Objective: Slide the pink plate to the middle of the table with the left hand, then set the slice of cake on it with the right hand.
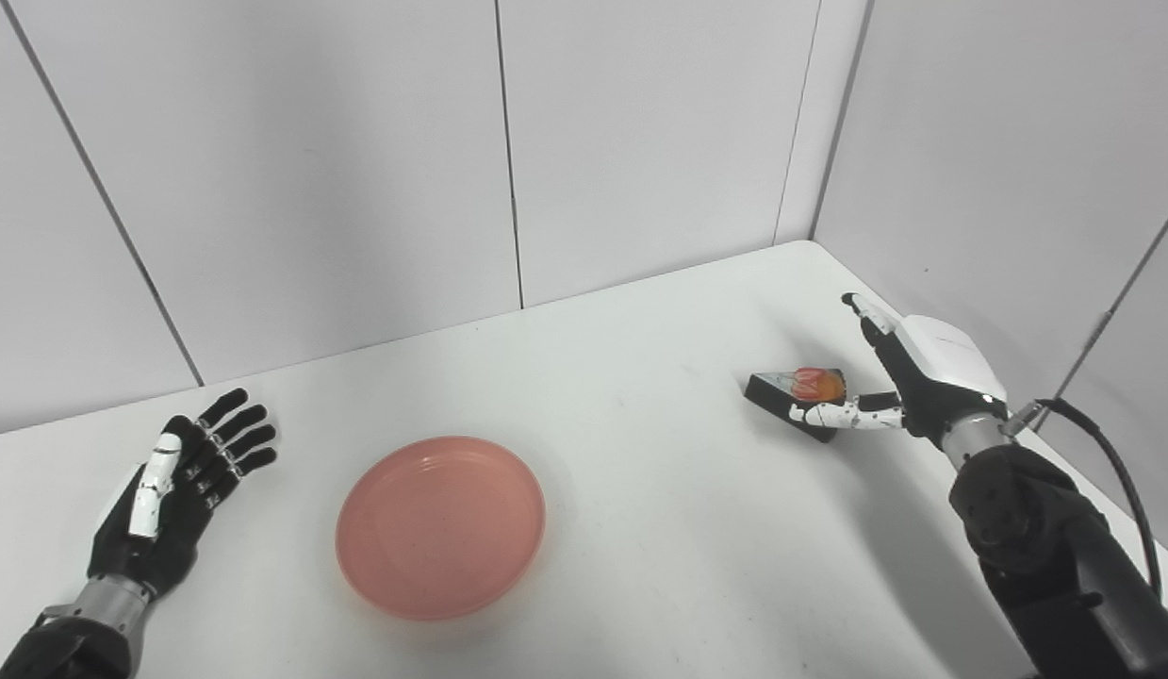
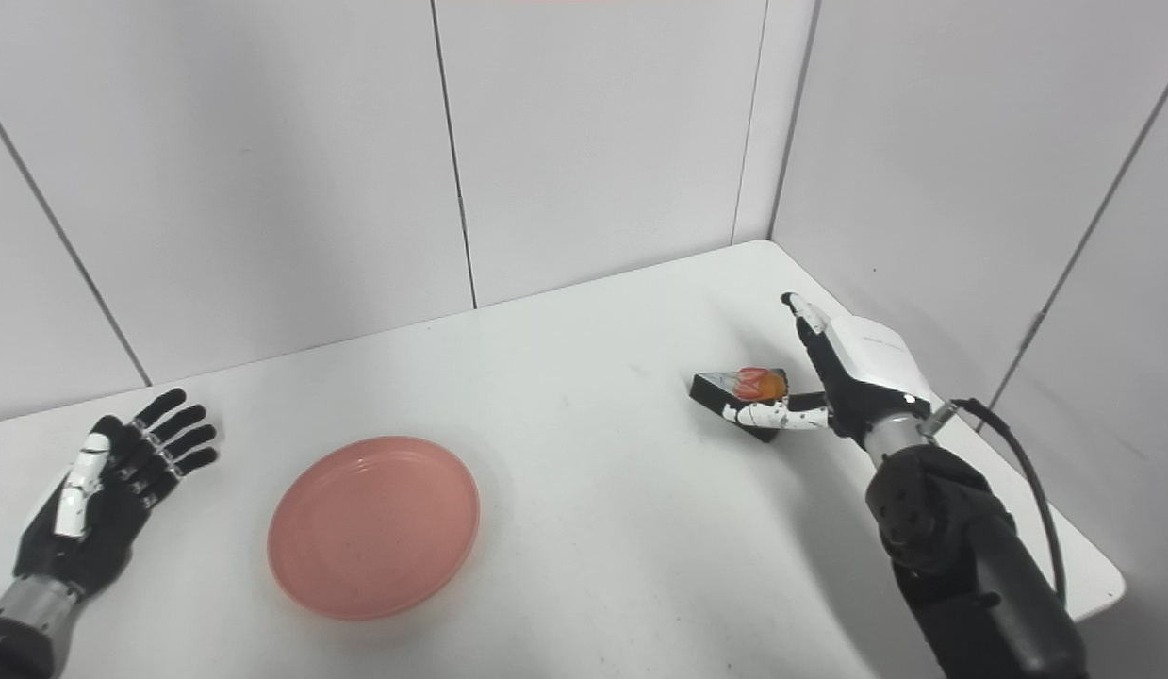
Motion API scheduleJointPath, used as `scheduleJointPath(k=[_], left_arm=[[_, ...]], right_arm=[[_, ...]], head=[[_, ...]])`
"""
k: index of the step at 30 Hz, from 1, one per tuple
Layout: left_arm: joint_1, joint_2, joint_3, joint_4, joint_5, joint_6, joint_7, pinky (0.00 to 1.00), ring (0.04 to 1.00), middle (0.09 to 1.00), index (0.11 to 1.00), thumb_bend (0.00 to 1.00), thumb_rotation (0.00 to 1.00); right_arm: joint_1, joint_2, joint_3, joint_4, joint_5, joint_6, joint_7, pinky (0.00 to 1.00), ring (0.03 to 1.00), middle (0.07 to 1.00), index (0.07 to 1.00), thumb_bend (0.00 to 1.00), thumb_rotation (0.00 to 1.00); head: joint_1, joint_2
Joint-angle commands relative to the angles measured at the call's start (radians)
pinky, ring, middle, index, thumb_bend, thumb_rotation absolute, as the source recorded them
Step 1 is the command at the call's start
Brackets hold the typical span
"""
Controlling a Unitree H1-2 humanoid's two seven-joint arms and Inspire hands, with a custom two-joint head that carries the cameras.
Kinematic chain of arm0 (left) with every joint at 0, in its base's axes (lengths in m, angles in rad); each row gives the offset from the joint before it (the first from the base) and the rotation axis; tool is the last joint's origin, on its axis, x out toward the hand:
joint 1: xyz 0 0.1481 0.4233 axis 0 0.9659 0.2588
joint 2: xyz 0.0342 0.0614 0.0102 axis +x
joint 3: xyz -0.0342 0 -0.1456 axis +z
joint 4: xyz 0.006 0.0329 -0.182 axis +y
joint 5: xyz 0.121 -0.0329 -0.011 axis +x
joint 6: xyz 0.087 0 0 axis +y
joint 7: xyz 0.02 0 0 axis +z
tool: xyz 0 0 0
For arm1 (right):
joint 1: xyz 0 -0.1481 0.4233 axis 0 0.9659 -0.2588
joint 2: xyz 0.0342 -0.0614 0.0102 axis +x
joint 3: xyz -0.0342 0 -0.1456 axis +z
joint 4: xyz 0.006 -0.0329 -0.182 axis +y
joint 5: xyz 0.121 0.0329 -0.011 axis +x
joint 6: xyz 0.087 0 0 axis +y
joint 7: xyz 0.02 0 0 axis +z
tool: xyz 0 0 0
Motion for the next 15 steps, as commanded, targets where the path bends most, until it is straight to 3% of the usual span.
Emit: scheduleJointPath(k=[1, 8, 15], left_arm=[[0.103, -0.008, -0.008, 0.062, 0.028, 0.033, 0.003, 0.8, 0.824, 0.84, 0.823, 0.51, 0.94], [0.107, -0.005, -0.01, 0.052, 0.028, 0.035, -0.001, 0.79, 0.825, 0.841, 0.823, 0.53, 0.92], [0.108, 0.0, -0.01, 0.051, 0.029, 0.029, -0.013, 0.8, 0.827, 0.845, 0.828, 0.53, 0.92]], right_arm=[[-0.045, -0.035, -0.005, 0.002, 0.01, 0.002, -0.024, 0.76, 0.887, 0.943, 0.958, 1.0, 0.57], [-0.072, -0.042, 0.001, 0.043, 0.033, -0.004, -0.033, 0.71, 0.871, 0.939, 0.955, 1.0, 0.54], [-0.094, -0.057, 0.023, 0.093, 0.041, -0.012, -0.053, 0.75, 0.882, 0.933, 0.948, 1.0, 0.57]], head=[[0.0, -0.001], [0.001, 0.011], [-0.007, 0.021]])
